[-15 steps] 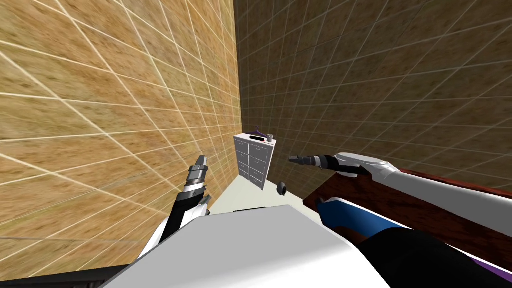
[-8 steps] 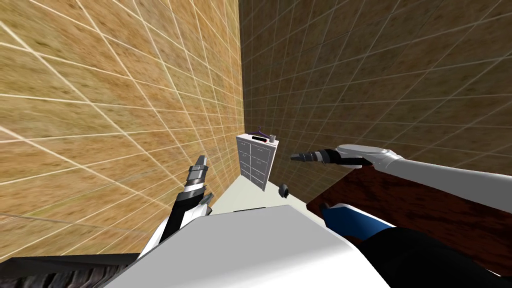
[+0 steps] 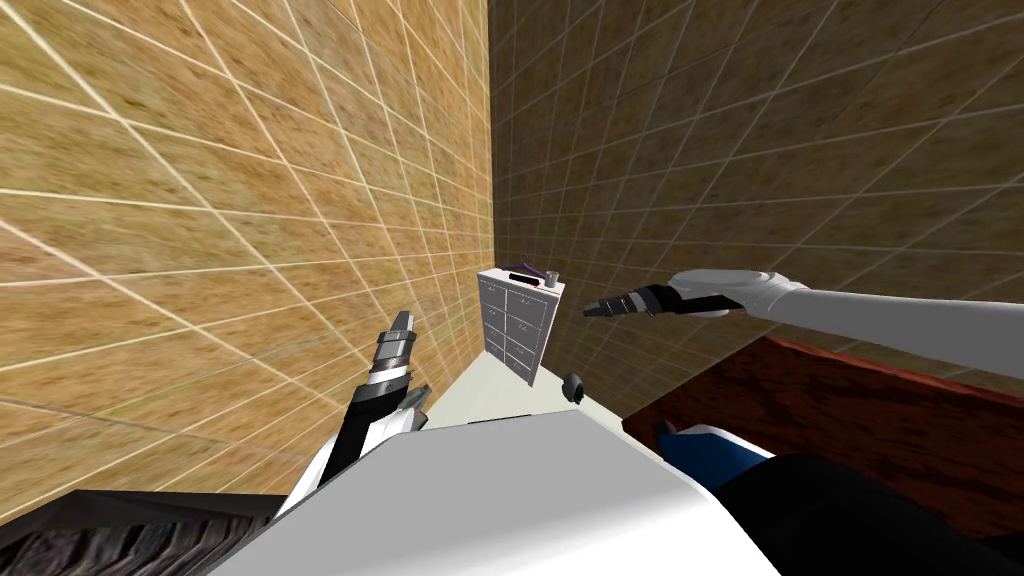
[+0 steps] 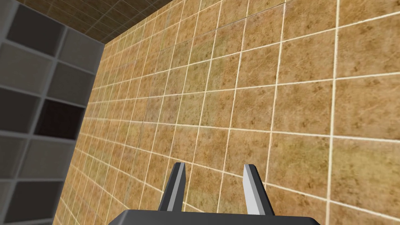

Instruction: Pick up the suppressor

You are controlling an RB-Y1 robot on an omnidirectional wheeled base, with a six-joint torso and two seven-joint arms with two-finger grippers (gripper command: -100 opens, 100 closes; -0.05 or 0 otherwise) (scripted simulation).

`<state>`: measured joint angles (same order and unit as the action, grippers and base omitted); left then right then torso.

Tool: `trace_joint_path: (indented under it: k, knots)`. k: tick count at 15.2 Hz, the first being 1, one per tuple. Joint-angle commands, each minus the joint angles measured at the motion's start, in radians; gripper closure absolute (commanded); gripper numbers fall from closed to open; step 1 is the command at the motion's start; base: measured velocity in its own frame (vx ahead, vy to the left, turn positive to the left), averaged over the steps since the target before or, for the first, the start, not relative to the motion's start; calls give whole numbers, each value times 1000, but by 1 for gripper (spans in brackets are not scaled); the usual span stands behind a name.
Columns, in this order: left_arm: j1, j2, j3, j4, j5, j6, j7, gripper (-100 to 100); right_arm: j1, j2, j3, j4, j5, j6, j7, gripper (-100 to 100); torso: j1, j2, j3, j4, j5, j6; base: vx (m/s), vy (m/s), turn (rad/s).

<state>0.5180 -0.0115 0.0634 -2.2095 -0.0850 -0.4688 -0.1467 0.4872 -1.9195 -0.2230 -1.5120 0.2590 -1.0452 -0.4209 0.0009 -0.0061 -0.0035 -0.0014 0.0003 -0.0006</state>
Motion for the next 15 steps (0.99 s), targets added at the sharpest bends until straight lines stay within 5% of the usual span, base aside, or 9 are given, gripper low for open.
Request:
trace_joint_path:
  k: [1, 15]
  knots:
    - [0, 0, 0, 0, 0, 0, 0, 0, 2, -50, 12, 8, -19, -1, 10, -100, 0, 0, 0, 0, 0, 0, 35, 6, -6]
    - [0, 0, 0, 0, 0, 0, 0, 0, 38, -330, -1, 121, -2, -70, -74, -100, 1, -1, -1, 0, 0, 0, 60, 15, 78]
